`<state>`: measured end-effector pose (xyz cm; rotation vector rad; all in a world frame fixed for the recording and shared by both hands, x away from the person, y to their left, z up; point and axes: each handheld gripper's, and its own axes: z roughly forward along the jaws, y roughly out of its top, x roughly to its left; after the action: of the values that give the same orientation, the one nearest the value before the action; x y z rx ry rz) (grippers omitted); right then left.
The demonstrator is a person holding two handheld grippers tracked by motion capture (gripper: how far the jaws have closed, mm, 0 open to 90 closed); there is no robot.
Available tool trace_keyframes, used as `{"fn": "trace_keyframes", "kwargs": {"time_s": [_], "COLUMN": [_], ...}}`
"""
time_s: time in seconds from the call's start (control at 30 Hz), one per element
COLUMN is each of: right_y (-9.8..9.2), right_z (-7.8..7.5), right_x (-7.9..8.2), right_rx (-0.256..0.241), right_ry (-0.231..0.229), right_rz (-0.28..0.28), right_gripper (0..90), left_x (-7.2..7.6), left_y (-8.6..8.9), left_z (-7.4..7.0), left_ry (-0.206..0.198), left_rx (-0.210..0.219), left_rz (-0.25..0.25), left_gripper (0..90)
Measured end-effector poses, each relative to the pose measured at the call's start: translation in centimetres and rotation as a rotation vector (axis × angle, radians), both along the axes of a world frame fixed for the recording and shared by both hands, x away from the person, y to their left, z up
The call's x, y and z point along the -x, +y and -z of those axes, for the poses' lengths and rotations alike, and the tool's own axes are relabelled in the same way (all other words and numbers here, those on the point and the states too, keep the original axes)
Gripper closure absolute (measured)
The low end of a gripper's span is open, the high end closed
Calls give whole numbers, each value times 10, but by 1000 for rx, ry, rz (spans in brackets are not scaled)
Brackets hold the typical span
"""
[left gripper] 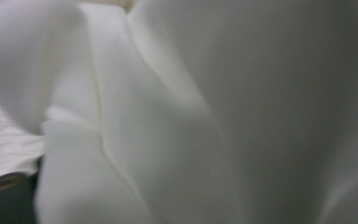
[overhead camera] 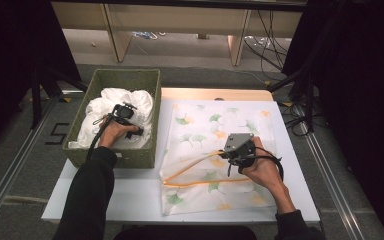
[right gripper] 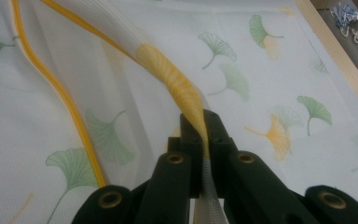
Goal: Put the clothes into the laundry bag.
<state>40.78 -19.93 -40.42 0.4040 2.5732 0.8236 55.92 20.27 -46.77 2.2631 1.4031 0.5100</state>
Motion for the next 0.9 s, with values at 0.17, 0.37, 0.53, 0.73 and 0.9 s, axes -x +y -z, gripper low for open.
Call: {"fn": "trace_keyframes", "kwargs": {"time_s": [0.17,0.37,0.53,0.73,0.9], "right_y": [0,-1,-2,-2,-2], "right_z": [-1,0,0,-1,0], "right_x": [-1,0,-3,-2,-3], "right_rx": [4,-16,0,-12,2], "right_ry": [-13,-11,-26,-14,-22], "right_rz": [-19,11,-14,-1,-7], "right_gripper": [896,896,896,898,898], "left_x": [3,3,7,13,17], "left_y": [4,8,19,32,37], "left_z": [-5,-10,-20,-43,-66], "left_ry": [-40,-53,-92,-167,-225], "left_rx": [-5,12,107,241,334], "left_rz": [-25,-37,-66,-87,-98], "left_gripper": [433,549,593,610,611]}}
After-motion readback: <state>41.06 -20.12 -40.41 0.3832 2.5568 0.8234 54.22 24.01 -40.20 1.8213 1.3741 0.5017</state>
